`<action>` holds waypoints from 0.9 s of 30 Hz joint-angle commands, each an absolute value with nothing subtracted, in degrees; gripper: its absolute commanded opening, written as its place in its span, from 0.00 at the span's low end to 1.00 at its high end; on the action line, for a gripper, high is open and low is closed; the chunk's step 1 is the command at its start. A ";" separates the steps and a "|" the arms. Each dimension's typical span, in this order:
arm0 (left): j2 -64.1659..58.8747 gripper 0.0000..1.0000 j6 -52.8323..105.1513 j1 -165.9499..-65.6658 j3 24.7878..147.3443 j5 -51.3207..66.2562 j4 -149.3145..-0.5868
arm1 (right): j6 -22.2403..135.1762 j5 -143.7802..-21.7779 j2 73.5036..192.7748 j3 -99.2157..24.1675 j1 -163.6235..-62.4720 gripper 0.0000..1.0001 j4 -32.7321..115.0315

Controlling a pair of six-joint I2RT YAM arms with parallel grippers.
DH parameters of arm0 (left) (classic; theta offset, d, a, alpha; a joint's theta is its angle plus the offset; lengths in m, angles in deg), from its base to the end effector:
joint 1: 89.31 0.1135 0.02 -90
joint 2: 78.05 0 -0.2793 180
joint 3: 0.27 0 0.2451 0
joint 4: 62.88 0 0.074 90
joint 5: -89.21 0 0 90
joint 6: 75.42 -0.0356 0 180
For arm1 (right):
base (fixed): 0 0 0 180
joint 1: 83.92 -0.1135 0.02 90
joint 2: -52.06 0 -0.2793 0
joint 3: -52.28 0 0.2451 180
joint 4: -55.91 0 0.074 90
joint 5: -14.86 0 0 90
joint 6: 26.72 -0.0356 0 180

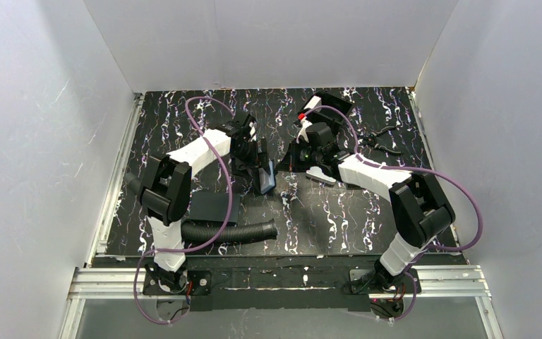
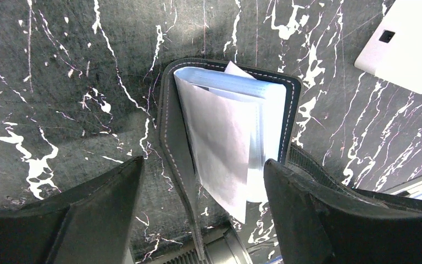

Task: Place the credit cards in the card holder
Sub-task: Open the card holder at the center of the board.

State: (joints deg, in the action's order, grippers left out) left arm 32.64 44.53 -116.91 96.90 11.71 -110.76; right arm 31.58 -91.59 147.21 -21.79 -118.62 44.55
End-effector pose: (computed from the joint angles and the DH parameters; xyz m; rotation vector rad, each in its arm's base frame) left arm 0.3589 -0.1963 0.2220 0.0203 2.7463 -0.6004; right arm 0.2944 0.2161 0.2455 -0.2395 2.2633 0.9568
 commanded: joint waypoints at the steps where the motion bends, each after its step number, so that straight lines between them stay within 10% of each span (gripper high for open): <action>1: 31.51 0.81 43.90 -117.37 98.45 12.47 -111.62 | 31.94 -91.41 144.29 -24.00 -118.90 0.01 45.15; 11: 30.56 0.83 44.22 -117.96 98.15 12.74 -110.02 | 32.03 -91.43 144.20 -24.02 -118.90 0.01 44.94; 27: 32.57 0.56 43.57 -117.96 98.61 10.61 -111.80 | 32.46 -91.08 143.57 -24.03 -118.90 0.01 44.45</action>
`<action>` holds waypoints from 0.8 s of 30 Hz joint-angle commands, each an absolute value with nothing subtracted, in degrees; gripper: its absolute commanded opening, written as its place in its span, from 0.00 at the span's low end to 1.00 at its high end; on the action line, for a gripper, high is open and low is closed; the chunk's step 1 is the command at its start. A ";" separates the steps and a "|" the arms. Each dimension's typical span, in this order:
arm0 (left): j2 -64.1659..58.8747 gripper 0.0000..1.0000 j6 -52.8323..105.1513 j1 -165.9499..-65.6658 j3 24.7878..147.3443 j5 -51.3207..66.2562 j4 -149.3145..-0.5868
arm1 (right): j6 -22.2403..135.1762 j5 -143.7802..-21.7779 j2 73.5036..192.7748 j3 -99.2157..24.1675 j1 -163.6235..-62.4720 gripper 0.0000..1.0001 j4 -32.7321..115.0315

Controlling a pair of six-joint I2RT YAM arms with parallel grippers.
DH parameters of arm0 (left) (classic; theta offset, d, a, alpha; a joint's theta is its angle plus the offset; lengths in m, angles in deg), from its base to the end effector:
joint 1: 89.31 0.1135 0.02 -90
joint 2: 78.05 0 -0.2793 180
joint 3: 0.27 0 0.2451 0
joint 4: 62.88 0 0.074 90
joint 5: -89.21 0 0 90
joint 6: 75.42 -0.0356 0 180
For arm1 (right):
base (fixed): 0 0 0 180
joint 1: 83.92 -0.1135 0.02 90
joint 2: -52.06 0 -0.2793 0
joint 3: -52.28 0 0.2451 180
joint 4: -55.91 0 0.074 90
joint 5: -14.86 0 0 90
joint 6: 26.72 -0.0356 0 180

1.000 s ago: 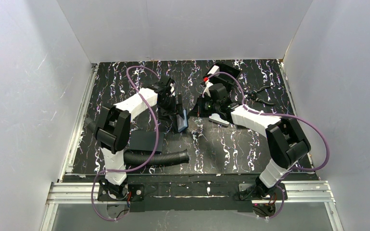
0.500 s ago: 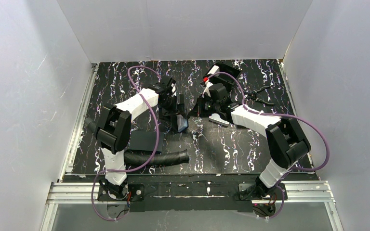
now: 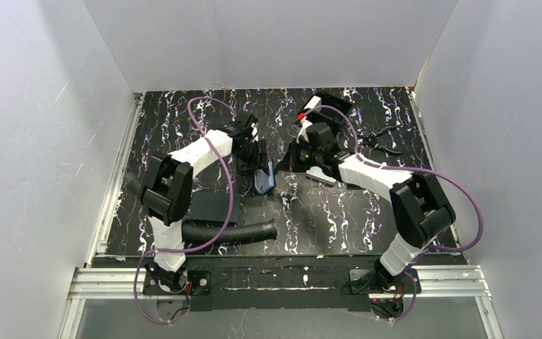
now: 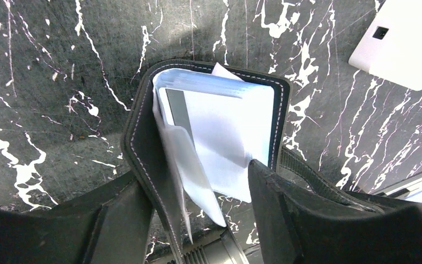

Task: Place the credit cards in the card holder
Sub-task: Open the card holder at the center of the board.

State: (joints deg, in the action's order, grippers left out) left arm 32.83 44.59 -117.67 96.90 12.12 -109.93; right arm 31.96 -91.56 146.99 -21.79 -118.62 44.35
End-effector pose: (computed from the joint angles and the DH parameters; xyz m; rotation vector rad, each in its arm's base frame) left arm 0.3577 -0.2021 0.2215 0.0414 2.7389 -0.6187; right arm 0.2938 0.2157 0.2465 -0.2465 2.2607 0.9530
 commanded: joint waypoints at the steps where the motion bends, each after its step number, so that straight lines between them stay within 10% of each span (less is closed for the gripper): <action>1: 32.48 0.53 43.34 -117.96 98.55 9.99 -112.18 | 32.59 -90.64 143.38 -24.03 -118.90 0.01 44.23; 16: 30.55 0.48 40.51 -115.73 94.20 5.93 -113.56 | 36.62 -85.45 144.40 -23.70 -116.10 0.03 37.52; 24: 30.55 0.43 42.30 -115.50 90.99 12.33 -109.04 | 45.65 -91.61 146.55 -27.48 -116.10 0.53 30.77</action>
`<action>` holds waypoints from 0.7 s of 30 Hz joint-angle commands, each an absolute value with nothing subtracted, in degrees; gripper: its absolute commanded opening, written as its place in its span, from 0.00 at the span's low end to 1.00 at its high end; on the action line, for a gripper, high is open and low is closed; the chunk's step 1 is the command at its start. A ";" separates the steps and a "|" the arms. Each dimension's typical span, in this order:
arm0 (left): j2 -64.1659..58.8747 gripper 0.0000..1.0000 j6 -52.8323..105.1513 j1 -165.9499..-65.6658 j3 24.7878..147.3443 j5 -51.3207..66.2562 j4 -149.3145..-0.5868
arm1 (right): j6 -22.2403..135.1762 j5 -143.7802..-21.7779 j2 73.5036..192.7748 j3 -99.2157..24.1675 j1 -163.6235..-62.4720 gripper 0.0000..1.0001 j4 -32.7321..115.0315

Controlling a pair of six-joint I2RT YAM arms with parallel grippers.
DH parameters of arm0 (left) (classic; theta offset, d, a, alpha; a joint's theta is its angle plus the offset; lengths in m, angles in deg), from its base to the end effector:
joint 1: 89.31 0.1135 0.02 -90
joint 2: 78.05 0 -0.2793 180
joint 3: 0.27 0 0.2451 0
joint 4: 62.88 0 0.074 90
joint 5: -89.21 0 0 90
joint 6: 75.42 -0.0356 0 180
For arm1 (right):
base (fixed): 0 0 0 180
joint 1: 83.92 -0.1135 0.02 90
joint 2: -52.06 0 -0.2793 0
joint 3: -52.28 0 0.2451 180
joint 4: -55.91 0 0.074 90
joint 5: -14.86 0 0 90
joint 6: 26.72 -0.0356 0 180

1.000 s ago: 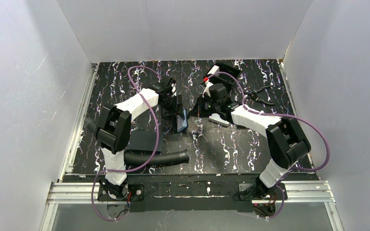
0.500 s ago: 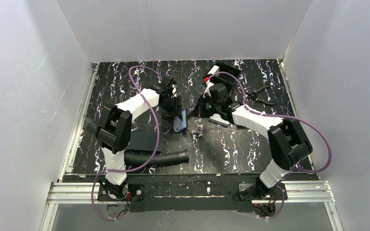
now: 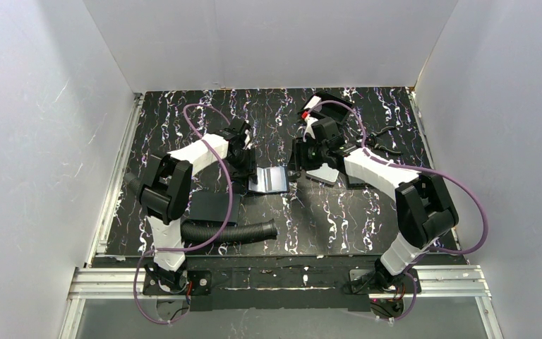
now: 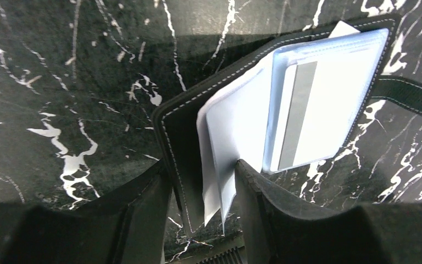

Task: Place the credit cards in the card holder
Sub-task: Open the card holder at the center of the board.

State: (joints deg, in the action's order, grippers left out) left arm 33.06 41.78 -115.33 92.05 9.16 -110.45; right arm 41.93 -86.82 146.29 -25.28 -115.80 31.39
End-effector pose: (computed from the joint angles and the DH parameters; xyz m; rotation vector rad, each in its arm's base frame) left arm 0.3535 -0.1794 0.1952 0.0223 2.8106 -0.4821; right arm 0.2996 0.1948 0.2500 -0.3276 2.3540 0.6997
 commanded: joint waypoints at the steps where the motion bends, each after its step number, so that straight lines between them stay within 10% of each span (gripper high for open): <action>1: 30.66 0.41 42.47 -115.50 90.83 12.55 -108.86 | 44.17 -93.07 146.56 -26.60 -116.02 0.56 32.37; 8: 29.88 0.32 42.31 -115.33 89.71 11.30 -109.03 | 35.19 -98.06 149.93 -23.10 -111.23 0.50 37.79; 17: 29.56 0.26 42.59 -114.88 87.76 11.59 -108.21 | 43.23 -86.39 148.17 -21.77 -111.69 0.71 31.99; 21: 29.35 0.26 42.70 -114.93 87.51 12.23 -107.88 | 42.82 -87.70 153.06 -23.94 -112.41 0.62 34.65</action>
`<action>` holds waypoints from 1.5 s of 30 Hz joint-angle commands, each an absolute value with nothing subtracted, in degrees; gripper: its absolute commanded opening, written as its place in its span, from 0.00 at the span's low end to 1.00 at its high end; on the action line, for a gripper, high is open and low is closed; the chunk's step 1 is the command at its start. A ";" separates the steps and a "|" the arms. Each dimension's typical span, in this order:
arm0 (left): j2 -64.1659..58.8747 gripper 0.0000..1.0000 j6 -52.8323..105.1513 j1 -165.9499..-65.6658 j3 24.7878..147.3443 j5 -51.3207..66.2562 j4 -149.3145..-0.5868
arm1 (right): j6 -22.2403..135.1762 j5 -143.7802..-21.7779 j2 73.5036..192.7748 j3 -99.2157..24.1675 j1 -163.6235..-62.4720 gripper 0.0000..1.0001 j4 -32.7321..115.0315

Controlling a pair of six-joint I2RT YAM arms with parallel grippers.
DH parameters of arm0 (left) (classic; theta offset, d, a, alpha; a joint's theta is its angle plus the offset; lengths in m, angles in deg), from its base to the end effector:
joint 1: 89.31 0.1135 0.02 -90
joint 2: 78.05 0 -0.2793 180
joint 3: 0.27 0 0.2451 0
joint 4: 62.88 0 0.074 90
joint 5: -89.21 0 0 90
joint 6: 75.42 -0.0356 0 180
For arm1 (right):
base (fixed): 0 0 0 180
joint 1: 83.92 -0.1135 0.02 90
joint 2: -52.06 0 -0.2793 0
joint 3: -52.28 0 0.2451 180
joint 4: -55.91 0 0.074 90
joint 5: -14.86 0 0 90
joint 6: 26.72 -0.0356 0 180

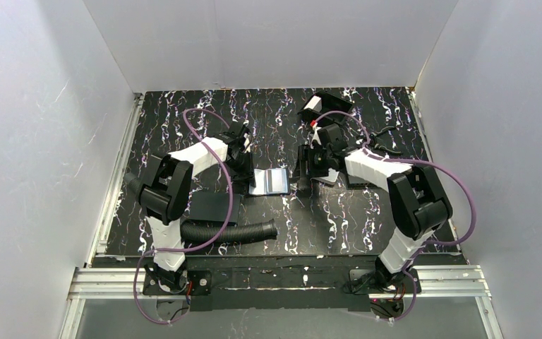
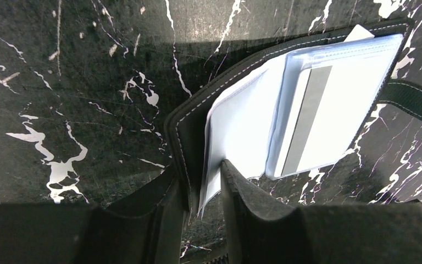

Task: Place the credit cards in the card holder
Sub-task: Open the card holder at the center of the board.

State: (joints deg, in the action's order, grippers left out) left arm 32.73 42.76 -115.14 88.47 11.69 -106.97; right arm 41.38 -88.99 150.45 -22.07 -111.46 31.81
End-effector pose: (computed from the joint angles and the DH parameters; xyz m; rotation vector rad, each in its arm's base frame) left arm 0.3479 -0.1770 0.1832 0.0073 2.8188 -0.5450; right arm 0.3126 0.1726 0.2091 -0.2383 2.4836 0.6736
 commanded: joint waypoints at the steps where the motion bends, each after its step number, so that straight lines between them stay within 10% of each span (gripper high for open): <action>1: 29.35 0.26 42.66 -114.89 87.65 12.23 -107.96 | 42.65 -86.15 154.03 -24.70 -112.90 0.59 34.36; 10: 29.49 0.27 42.73 -114.89 87.98 14.15 -107.36 | 42.79 -83.69 154.96 -28.27 -114.24 0.01 30.90; 29: 17.82 0.82 41.17 -114.51 91.09 16.60 -113.53 | 41.45 -93.99 148.51 -32.00 -114.07 0.01 26.96; 36: 22.72 0.60 44.83 -115.36 94.79 23.43 -108.72 | 41.63 -94.21 148.45 -31.58 -114.07 0.01 27.65; 45: 30.50 0.65 41.70 -119.92 102.65 14.42 -110.84 | 41.88 -94.39 148.00 -31.19 -114.07 0.01 27.70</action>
